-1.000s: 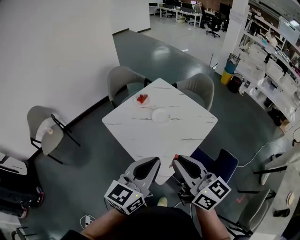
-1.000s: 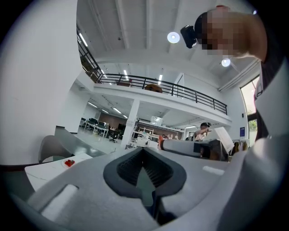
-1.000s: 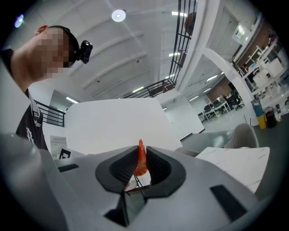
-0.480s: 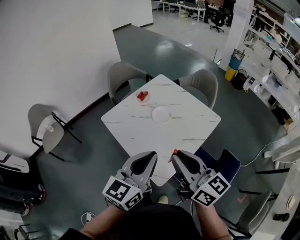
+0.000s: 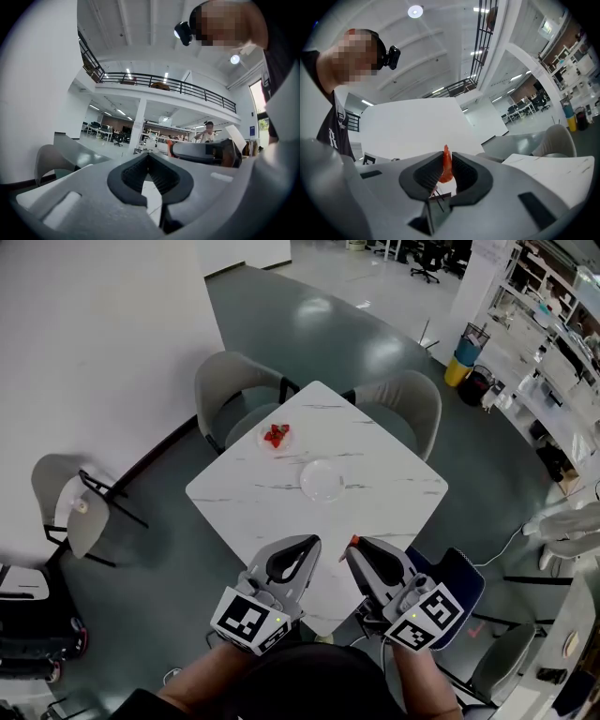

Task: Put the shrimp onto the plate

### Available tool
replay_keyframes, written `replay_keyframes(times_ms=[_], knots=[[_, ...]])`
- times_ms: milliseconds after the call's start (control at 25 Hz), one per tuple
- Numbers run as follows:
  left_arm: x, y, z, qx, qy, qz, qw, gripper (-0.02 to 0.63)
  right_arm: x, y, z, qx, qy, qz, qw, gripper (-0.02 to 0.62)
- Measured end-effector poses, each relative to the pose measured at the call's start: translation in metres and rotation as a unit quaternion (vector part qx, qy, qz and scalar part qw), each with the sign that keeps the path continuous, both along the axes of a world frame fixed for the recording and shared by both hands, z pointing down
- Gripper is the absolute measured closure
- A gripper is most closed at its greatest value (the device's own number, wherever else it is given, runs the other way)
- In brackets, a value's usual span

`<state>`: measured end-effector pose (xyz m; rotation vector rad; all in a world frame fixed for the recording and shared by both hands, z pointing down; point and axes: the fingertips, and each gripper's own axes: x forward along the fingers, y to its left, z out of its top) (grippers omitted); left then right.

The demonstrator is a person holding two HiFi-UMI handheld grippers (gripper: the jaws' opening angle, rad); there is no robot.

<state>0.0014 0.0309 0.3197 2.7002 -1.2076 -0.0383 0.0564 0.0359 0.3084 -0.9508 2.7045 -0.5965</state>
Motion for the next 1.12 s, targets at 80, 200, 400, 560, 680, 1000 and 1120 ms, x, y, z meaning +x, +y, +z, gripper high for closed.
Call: replay_keyframes(times_ms=[80,200,400,560,680,1000,1120], knots=[[-0.007,-0.025,0.006,0.002,-0.002,0.01,1.0,0.598,-0.008,-0.023,0.005,-0.004,0.006,0.01,1.0,0.537],[-0.021,-0.063,0.021,0.005,-0.005,0.017,0.9998,0.598,-0.019,-0.057,0.02,-0.013,0.017,0.026,0.999,0.537],[-0.035,-0.108,0.058,-0.016,0.002,0.027,0.9995,0.598,-0.029,-0.103,0.057,-0.04,0.049,0.05,0.997,0.537],[-0.036,-0.129,0.087,-0.022,-0.004,0.034,0.9992,0.598,-0.029,-0.133,0.088,-0.059,0.076,0.059,0.994,0.537],[-0.037,-0.146,0.109,-0.031,-0.006,0.032,0.999,0.598,-0.03,-0.158,0.114,-0.066,0.099,0.054,0.991,0.537],[-0.032,-0.184,0.174,-0.066,-0.007,0.006,0.9978,0.598,-0.032,-0.216,0.218,-0.111,0.173,0.021,0.978,0.536],[-0.032,-0.196,0.196,-0.08,-0.011,-0.005,0.9968,0.598,-0.031,-0.233,0.253,-0.124,0.206,0.017,0.971,0.536]])
